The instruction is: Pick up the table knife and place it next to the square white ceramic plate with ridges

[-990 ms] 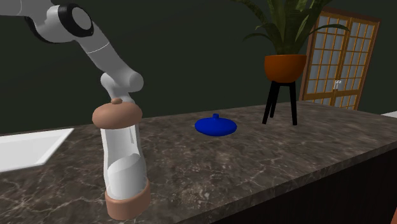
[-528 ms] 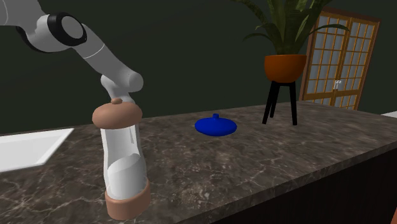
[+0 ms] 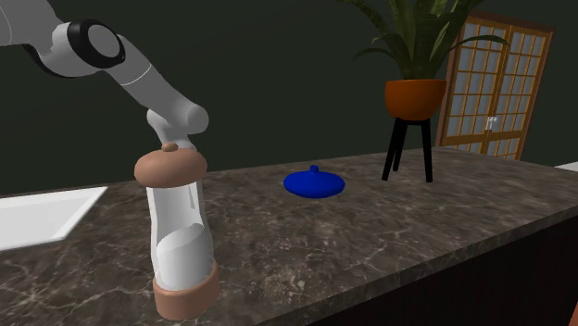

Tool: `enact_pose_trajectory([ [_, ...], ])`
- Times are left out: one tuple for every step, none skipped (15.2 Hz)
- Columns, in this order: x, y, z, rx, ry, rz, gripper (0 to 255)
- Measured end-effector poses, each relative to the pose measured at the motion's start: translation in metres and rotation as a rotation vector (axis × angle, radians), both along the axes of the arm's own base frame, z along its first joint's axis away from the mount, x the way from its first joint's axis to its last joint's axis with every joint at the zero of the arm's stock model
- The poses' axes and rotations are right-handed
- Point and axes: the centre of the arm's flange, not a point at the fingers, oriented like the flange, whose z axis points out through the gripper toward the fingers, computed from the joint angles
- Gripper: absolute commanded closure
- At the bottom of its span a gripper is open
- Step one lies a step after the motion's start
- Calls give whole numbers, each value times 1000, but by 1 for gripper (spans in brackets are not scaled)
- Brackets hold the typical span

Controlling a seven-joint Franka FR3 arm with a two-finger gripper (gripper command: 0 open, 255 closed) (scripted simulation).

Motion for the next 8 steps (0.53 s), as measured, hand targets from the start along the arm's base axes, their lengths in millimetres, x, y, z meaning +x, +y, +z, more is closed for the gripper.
enact_pose_trajectory([
  [-1,0,-8,0,0,0,255],
  [-1,0,-11,1,1,0,255],
  [-1,0,-14,0,0,0,255],
  [0,0,-15,0,0,0,255],
  [0,0,-15,0,0,0,255],
  [0,0,-16,0,0,0,255],
  [0,0,-16,0,0,0,255],
  [0,0,-16,0,0,0,255],
])
